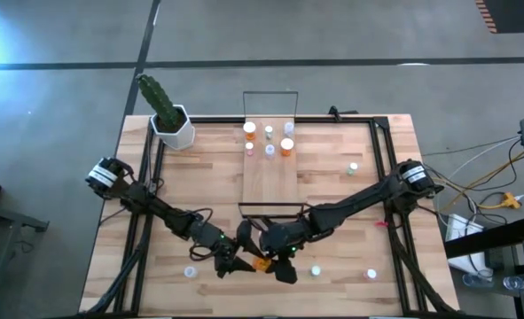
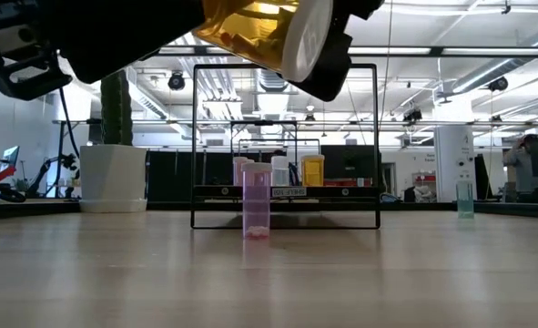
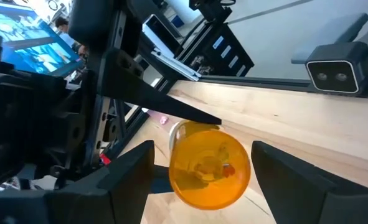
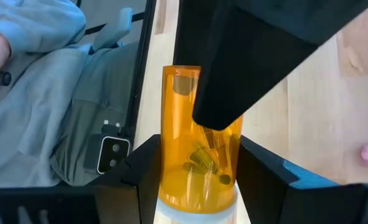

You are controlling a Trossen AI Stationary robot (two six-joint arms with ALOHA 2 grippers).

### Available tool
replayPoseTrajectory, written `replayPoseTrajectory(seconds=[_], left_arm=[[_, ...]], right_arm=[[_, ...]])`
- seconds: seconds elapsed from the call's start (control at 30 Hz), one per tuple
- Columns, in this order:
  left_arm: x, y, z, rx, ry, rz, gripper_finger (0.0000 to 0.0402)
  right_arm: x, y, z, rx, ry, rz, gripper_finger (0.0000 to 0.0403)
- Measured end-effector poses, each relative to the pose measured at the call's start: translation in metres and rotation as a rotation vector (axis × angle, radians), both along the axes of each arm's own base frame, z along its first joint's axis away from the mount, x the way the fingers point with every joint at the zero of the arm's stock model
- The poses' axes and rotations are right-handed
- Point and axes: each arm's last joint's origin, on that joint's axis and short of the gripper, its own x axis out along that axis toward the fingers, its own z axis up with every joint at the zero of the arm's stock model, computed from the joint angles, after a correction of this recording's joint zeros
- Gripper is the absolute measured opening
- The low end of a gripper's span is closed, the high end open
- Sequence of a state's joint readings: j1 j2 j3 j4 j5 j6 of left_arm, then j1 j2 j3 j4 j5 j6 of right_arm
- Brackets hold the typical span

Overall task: Pick and place medicine bottles onto shelf by color
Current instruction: Put the yellow transparent pill bottle on the shelf

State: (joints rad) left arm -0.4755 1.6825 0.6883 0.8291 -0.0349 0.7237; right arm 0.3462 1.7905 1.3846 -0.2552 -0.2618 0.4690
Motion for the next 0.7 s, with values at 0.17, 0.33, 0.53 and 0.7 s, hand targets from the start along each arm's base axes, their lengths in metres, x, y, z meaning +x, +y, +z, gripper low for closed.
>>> replayPoseTrajectory(seconds=[0.17, 0.33, 0.53, 0.7], left_arm=[[0.0001, 0.0001, -0.0002, 0.001, 0.001, 0.003, 0.0247], [0.0, 0.0001, -0.0005, 0.002, 0.004, 0.005, 0.0217], [0.0, 0.0002, -0.0012, 0.005, 0.009, 0.007, 0.0172], [-0.0003, 0.0003, -0.0015, 0.007, 0.009, 0.006, 0.0159]], right_arm=[[0.0004, -0.0003, 0.0009, 0.003, -0.007, 0.001, 0.0164], [0.0004, -0.0003, 0.0011, 0.004, -0.007, 0.002, 0.0164], [0.0002, 0.0, 0.0012, -0.002, -0.013, 0.007, 0.0164], [0.0004, -0.0001, 0.0009, -0.019, -0.022, -0.002, 0.0189]])
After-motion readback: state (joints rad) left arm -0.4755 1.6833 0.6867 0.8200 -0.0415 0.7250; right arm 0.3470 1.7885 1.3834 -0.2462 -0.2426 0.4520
